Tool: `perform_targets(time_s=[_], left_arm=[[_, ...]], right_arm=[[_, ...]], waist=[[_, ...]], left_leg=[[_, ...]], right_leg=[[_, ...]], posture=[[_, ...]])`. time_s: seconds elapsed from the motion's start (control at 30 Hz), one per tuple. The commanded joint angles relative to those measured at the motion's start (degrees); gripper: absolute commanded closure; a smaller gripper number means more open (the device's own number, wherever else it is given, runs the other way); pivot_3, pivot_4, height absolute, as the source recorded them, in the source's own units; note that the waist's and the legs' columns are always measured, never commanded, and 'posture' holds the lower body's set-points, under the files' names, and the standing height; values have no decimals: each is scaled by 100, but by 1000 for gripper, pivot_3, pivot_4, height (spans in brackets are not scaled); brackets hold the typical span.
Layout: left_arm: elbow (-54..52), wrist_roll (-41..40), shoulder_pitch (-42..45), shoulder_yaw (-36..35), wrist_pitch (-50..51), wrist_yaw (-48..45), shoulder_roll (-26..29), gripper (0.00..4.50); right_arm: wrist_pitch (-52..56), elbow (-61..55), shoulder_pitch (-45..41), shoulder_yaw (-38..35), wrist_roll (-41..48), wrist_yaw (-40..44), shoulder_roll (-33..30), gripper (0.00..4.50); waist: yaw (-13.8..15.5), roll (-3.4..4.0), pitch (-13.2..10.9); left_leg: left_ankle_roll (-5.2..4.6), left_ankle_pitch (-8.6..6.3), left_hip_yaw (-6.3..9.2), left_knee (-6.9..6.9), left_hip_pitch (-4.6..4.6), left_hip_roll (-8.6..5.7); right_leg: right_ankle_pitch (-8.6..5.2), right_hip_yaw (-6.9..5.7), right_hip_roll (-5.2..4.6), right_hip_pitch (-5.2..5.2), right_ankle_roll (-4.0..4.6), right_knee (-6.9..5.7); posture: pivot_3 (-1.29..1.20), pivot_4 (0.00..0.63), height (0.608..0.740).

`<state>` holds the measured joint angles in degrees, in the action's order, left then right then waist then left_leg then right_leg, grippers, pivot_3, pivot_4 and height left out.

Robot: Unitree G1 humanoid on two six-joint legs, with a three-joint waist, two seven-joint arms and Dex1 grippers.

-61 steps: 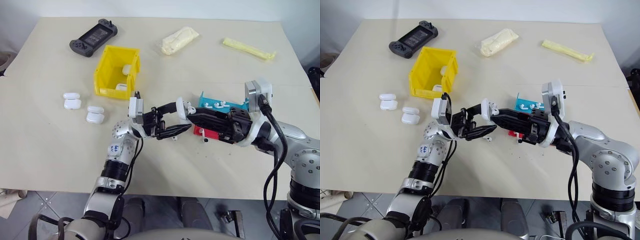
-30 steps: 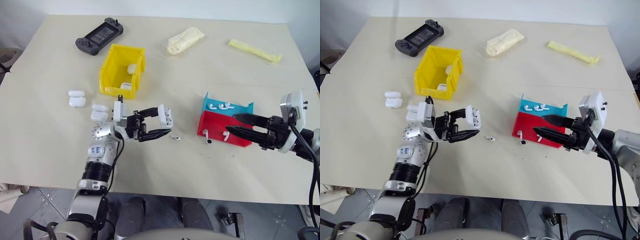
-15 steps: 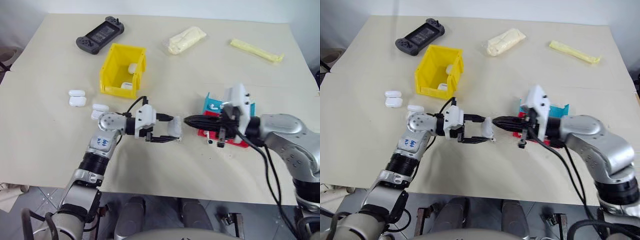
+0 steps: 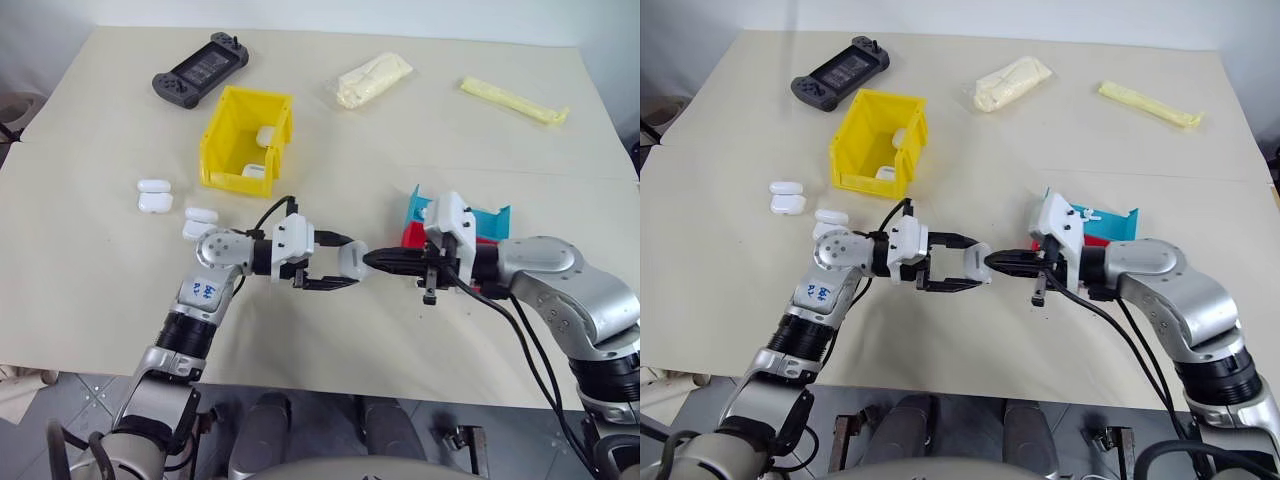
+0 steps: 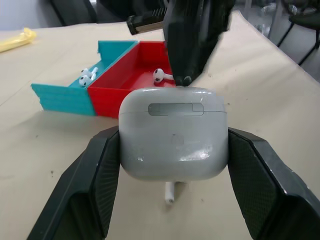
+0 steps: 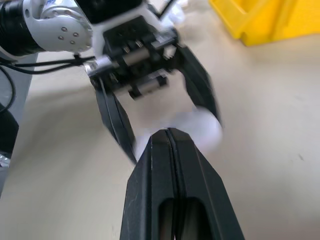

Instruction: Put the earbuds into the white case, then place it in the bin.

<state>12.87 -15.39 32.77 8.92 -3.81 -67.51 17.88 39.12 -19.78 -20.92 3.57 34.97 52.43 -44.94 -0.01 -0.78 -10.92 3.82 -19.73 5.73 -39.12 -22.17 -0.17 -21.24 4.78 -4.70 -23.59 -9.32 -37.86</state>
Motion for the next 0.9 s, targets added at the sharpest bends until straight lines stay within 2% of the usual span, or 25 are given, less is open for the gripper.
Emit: perform_targets(time_s=[0.03, 0.07, 0.17, 0.33, 0.47, 0.57, 0.73, 0.9], left_arm=[[-521, -517, -90, -302, 133, 0, 26, 1709], [-598, -597, -170, -361, 206, 22, 65, 1709], [-949, -750, -638, -672, 373, 257, 259, 1709], [-1881, -1131, -1563, -1388, 1260, 1369, 407, 1709], [-2427, -1028, -2181, -1890, 1725, 2275, 556, 1709], [-2613, -928, -2355, -2166, 2165, 3066, 559, 1709], [-2491, -897, -2052, -2616, 2192, 4133, 328, 1709], [-1647, -782, -820, -2625, 2505, 4618, 530, 1709]], right_arm=[[-153, -176, 253, -544, 202, 97, -31, 4489], [-104, -238, 350, -750, 378, 96, -1, 4489], [-70, -491, 790, -1409, 733, 55, -24, 3885], [-963, -693, 1360, -2151, 630, 55, 251, 2212], [-1697, -763, 1568, -2283, 484, 16, 638, 932], [-2042, -732, 1826, -2142, 190, 106, 690, 40], [-2971, -517, 2022, -1830, -194, 106, 1273, 40], [-3266, -385, 2087, -1576, -472, -47, 1534, 40]], waist=[[-4, 1, 0], [-8, 1, 0], [-55, 1, 1], [-50, 1, 0], [-23, -1, 2], [-10, -1, 2], [-4, -5, 4], [-8, -10, 7]], left_leg=[[0, 0, 0, 0, 0, 1], [0, 0, 0, 1, 1, 1], [0, 0, 0, 2, 8, 5], [-1, 0, 3, 3, 8, 7], [-1, -1, 5, 2, 13, 8], [-1, -1, 3, 3, 13, 5], [-1, -1, 1, 3, 13, 3], [1, 1, -5, 2, 13, 1]], right_leg=[[0, 1, 0, -1, 0, -2], [0, 2, 0, -1, 0, -5], [0, 12, 4, -1, 0, -7], [0, 11, 5, 0, 0, -10], [1, 14, 5, 4, 0, -11], [1, 15, 2, 5, 0, -10], [1, 12, 3, 9, -1, -6], [2, 6, 5, 9, -1, -11]], posture=[[0, 150, 740], [0, 150, 740], [0, 150, 740], [0, 150, 740], [0, 150, 740], [0, 150, 740], [0, 150, 740], [0, 150, 740]])
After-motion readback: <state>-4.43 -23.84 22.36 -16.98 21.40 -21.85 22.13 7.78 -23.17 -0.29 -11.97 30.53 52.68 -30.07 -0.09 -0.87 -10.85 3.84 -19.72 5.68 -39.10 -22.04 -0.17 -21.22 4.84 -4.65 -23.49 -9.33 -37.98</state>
